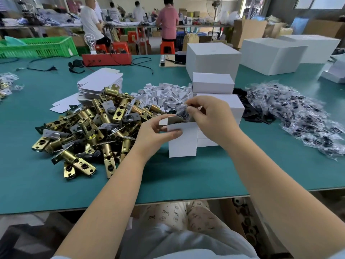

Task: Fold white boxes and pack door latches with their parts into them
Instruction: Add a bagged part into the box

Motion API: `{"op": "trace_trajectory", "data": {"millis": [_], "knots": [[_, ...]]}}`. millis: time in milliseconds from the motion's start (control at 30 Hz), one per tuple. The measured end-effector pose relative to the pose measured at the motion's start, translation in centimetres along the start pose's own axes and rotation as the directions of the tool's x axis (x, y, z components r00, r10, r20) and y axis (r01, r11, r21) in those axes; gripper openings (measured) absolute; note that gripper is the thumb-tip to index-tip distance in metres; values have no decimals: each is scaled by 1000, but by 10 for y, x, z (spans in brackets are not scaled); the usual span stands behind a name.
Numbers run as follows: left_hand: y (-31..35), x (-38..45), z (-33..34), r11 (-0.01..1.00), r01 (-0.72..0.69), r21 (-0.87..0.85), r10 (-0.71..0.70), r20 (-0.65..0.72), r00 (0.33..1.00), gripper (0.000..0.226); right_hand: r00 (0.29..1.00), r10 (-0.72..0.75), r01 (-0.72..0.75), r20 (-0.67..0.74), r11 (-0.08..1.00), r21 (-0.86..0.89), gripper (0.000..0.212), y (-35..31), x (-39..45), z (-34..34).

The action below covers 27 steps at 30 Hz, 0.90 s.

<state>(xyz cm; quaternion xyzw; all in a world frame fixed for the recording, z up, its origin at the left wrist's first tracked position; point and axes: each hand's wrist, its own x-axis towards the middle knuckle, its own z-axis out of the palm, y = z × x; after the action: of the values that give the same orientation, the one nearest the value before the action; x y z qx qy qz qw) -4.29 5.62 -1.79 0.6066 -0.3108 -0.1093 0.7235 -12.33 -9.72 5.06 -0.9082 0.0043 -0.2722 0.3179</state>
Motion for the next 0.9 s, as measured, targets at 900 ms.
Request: {"op": "trace_trajectory", "data": {"millis": [900], "knots": [[-1, -2, 0, 995, 39, 93, -41, 16, 999, 48, 954, -81, 224, 288, 833, -506, 58, 3, -10, -12]]}}
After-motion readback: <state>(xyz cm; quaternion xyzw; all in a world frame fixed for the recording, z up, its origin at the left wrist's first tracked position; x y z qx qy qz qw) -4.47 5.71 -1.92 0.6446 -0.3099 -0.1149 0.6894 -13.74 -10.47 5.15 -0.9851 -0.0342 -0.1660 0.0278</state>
